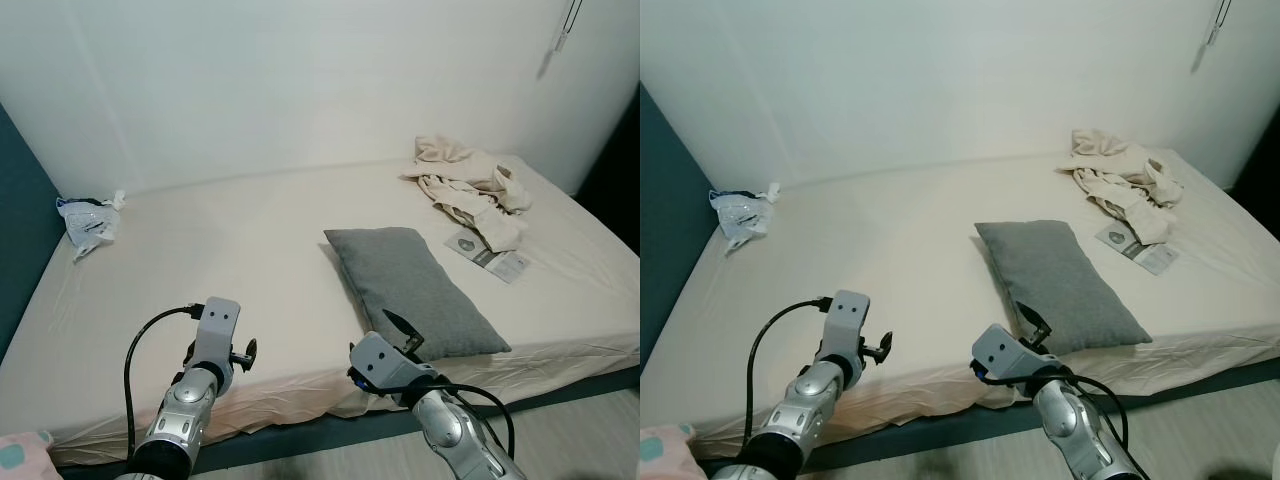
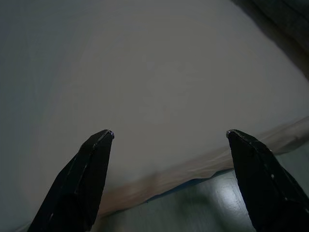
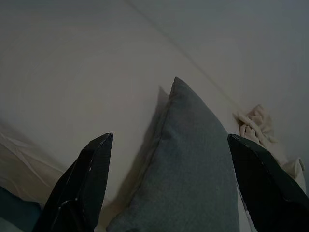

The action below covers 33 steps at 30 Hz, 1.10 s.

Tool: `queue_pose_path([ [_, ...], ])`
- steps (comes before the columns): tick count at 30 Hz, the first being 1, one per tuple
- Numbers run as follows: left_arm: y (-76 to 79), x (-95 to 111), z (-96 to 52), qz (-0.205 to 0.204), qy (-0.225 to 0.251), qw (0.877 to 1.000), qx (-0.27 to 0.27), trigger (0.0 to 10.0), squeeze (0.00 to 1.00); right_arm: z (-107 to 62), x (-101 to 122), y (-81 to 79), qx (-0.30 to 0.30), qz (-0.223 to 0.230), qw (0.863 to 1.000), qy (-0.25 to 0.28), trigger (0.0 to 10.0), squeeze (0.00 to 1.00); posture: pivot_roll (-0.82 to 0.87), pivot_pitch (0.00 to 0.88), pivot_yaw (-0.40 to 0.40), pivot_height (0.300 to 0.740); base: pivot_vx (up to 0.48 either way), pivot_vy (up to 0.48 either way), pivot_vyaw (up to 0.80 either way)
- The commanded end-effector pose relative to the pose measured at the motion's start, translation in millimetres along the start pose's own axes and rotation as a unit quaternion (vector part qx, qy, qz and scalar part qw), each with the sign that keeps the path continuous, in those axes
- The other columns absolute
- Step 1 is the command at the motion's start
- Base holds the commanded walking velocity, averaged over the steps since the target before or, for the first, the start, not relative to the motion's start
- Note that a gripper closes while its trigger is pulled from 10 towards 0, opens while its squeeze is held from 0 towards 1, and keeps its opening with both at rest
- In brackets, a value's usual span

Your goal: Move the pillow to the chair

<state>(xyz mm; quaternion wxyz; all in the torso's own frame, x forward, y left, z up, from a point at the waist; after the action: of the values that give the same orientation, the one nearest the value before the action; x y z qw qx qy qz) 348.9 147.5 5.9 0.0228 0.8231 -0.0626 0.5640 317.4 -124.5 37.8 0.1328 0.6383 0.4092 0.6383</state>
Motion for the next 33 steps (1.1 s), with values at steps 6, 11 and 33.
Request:
queue_pose_path([
  [6,0.1,-4,-0.9,-0.006,-0.008,1.000,0.002,10.0,0.00,-0.3,1,1.3,-0.001,0.002,1.000,0.004,10.0,0.00,-0.06,0.056,0.038,0.740,0.000,0.000,0.00],
  [11,0.4,-5,-1.0,-0.012,-0.010,1.000,0.002,10.0,0.00,0.4,2,-0.1,0.002,0.000,1.000,0.005,10.0,0.00,-0.06,0.059,0.038,0.740,0.000,0.000,0.00],
  [33,-2.2,6,3.8,-0.011,-0.001,1.000,0.004,10.0,0.00,6.1,5,1.1,-0.001,-0.001,1.000,0.005,10.0,0.00,-0.07,0.061,0.040,0.740,0.000,0.000,0.00],
])
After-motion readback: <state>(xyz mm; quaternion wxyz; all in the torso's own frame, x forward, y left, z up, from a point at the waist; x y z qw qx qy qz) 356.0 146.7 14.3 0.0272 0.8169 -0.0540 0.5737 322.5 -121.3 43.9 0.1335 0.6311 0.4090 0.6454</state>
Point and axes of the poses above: a point about 5 cm out from each wrist's last joint towards the gripper, its own z axis pointing out of the wrist towards the gripper, its own x axis along the axis of the wrist's last joint, y = z × x, the point moved 5 cm from there along z, pointing out of the wrist towards the gripper, and after that the axes turned 3 degrees about -z, right-handed, at the moved point
